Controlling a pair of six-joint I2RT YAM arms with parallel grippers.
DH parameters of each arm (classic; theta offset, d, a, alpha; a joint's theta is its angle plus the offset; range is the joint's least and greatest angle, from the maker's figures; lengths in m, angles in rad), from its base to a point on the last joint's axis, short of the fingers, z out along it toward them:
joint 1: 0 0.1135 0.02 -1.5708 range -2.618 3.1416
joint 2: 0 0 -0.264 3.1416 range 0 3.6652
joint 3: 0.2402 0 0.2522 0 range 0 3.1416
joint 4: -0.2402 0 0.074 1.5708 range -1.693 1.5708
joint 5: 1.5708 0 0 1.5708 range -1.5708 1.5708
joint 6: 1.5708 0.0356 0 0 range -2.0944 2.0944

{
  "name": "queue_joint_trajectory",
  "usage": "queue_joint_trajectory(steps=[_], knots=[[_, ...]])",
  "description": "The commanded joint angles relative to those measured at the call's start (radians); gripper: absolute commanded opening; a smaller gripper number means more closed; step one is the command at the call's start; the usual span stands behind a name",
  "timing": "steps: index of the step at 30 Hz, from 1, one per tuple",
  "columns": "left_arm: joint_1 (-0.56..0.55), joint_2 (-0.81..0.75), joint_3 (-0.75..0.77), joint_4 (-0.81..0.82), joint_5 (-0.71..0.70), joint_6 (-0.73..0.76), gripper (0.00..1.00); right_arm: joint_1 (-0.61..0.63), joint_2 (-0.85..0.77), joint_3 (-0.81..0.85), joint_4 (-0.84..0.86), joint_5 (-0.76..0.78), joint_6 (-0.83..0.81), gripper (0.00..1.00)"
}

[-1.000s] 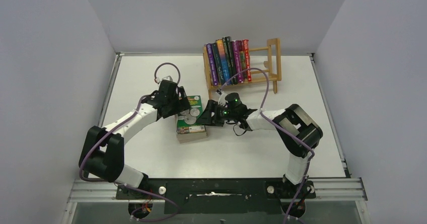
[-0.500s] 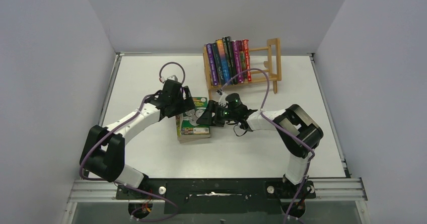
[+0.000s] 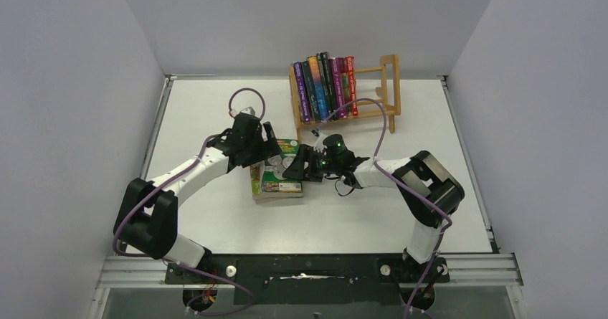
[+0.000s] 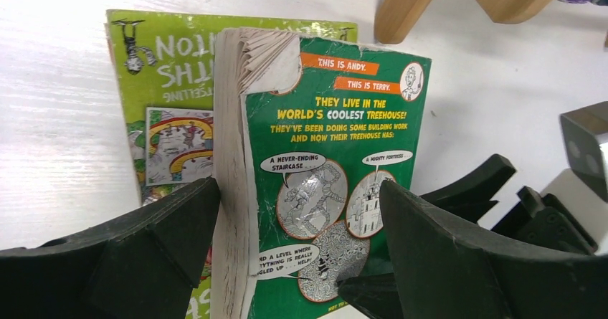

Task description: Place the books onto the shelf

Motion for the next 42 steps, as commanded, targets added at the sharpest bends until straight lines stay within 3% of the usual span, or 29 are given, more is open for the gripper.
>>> queue_joint_trajectory(steps=[1,16,32,36,41,42], knots=[[-0.026,-0.003,0.013,0.109,0.064,-0.028,0.82,-0.001,-0.056,-0.025,0.141,-0.017,0.027,0.66],[-0.095,0.064,0.002,0.154,0.125,-0.061,0.82,-0.023,-0.124,-0.062,0.202,-0.015,0.055,0.66],[-0.123,0.076,-0.004,0.233,0.177,-0.085,0.82,-0.030,-0.086,-0.041,0.281,-0.066,0.084,0.64],[-0.123,0.051,0.010,0.198,0.143,-0.073,0.82,-0.031,-0.110,-0.045,0.254,-0.051,0.068,0.48],[-0.111,-0.013,0.051,0.108,0.018,0.013,0.82,-0.044,-0.194,-0.029,0.138,-0.019,0.012,0.06],[-0.101,-0.028,0.070,0.079,-0.018,0.035,0.82,-0.047,-0.219,-0.016,0.094,-0.008,-0.009,0.01]])
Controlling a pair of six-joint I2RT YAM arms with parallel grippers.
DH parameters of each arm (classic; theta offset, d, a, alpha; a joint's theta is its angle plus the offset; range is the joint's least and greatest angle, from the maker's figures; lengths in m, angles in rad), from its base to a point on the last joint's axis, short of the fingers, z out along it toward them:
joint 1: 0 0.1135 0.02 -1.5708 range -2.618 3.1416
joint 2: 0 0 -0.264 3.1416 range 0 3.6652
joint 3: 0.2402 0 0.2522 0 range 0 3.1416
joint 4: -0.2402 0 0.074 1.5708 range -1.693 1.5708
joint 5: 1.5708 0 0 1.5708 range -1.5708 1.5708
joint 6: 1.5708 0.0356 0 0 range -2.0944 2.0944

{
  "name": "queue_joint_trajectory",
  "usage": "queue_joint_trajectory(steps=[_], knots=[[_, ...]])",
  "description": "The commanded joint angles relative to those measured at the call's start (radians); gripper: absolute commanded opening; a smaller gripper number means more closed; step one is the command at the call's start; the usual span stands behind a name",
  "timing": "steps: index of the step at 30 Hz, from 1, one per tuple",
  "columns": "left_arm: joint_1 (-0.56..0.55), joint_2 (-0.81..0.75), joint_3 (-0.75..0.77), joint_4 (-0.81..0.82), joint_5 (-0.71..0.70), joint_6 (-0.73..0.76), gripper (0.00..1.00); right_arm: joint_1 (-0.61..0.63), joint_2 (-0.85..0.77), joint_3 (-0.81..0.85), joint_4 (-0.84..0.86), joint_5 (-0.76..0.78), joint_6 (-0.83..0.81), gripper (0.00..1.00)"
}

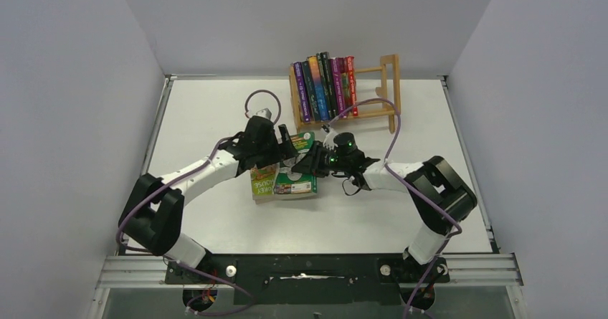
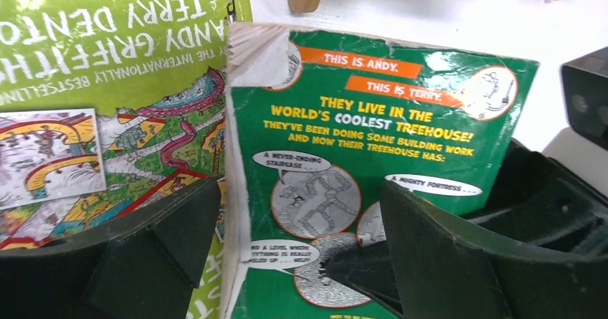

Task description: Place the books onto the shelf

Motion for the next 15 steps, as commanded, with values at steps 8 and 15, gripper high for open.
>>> queue_joint_trajectory(steps=[8,15], knots=[[0.214,-0.245,0.090,-0.142,-0.199,0.129,0.82,-0.032,-0.378,0.251,-0.347,0.113,-0.336,0.00],[0.214,-0.263,0.007,-0.071,-0.073,0.073,0.81,-0.125,-0.437,0.544,-0.623,0.484,-0.689,0.00]])
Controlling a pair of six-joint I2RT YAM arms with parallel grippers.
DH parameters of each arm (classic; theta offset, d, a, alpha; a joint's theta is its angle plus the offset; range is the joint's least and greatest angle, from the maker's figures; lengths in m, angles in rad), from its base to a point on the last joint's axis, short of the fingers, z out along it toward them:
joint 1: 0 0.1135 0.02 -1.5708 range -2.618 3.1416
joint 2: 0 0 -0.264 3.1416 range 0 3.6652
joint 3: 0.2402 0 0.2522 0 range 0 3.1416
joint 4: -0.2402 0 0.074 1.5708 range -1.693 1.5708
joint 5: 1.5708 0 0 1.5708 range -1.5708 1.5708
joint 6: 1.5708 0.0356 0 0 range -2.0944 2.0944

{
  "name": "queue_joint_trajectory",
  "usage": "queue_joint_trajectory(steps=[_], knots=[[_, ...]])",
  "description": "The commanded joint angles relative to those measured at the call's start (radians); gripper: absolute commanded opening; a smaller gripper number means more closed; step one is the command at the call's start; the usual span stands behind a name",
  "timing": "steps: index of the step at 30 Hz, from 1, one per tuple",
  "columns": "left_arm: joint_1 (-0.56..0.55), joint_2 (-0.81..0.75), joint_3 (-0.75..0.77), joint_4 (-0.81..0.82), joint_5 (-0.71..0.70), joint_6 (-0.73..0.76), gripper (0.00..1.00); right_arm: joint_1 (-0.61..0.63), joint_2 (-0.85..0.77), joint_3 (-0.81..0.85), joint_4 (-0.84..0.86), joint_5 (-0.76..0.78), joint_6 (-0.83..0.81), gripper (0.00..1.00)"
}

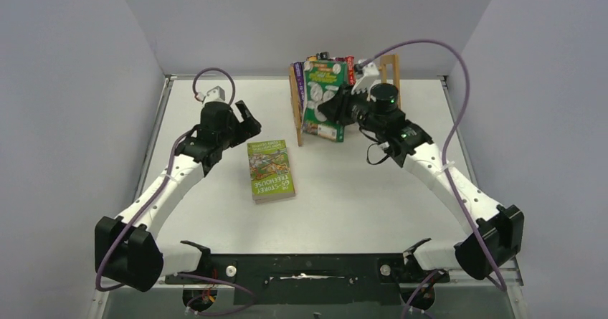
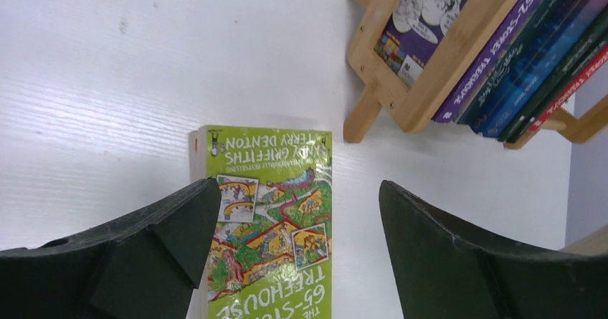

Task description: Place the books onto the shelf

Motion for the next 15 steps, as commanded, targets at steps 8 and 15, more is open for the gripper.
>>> queue_joint_trajectory(steps=[8,15], knots=[[-0.034,0.019,-0.091,0.095,0.113,-0.066,0.81,-0.114,0.055,0.348,-0.024,0.658,-0.543,0.00],[-0.035,0.034,-0.080,0.093,0.109,-0.050,0.81,-0.261,0.171,0.327,0.076,0.569,-0.614,0.00]])
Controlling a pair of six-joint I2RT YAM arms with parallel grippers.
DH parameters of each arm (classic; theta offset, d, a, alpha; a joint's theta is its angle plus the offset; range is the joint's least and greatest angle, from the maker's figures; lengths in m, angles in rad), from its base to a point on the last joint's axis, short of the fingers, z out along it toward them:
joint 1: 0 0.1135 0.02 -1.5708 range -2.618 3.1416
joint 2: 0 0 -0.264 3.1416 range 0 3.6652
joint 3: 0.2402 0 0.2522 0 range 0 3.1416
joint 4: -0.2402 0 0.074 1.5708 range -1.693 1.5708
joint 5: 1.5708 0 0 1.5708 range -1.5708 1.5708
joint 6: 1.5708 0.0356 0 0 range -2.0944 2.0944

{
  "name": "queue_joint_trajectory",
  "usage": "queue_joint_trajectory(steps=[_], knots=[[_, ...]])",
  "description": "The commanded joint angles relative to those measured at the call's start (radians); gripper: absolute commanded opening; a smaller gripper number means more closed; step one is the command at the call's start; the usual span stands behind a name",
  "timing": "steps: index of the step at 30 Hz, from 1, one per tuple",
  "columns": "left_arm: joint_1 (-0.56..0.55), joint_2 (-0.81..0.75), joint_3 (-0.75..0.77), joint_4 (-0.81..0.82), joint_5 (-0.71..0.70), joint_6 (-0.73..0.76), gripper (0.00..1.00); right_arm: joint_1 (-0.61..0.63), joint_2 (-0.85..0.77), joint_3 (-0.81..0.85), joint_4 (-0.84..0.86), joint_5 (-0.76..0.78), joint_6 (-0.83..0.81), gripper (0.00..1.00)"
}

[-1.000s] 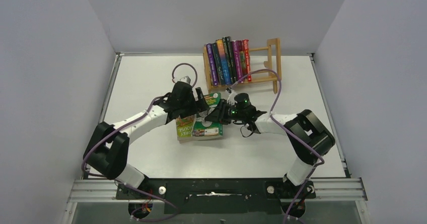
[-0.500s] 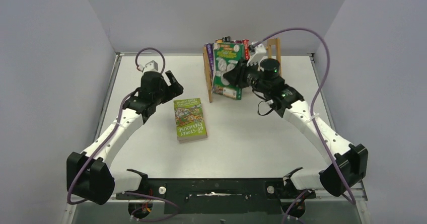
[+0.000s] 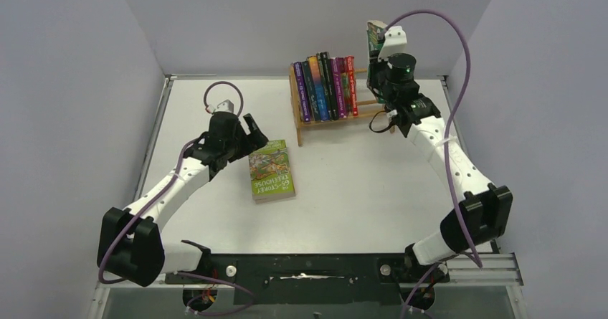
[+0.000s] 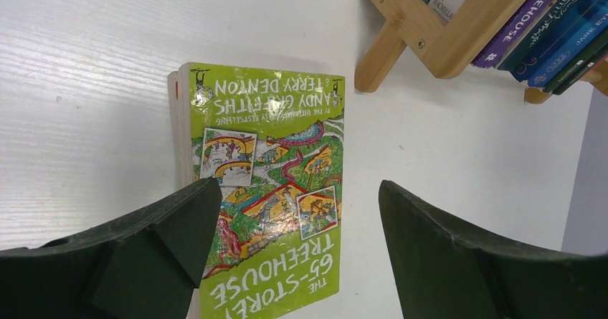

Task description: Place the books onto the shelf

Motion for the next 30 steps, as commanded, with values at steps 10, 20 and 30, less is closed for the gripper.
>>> queue_joint_trajectory(steps=[10,20,30], knots=[[-0.002,0.004,0.012,0.059,0.011,-0.006,0.81,-0.174,0.193,-0.008,0.231,-0.123,-0.061,0.00],[0.002,-0.006,0.013,0.047,0.009,-0.003,0.81,-0.177,0.348,0.045,0.240,-0.210,-0.021,0.00],[0.011,-0.016,0.002,0.039,0.007,-0.001,0.81,-0.175,0.480,0.147,0.204,-0.282,0.013,0.00]])
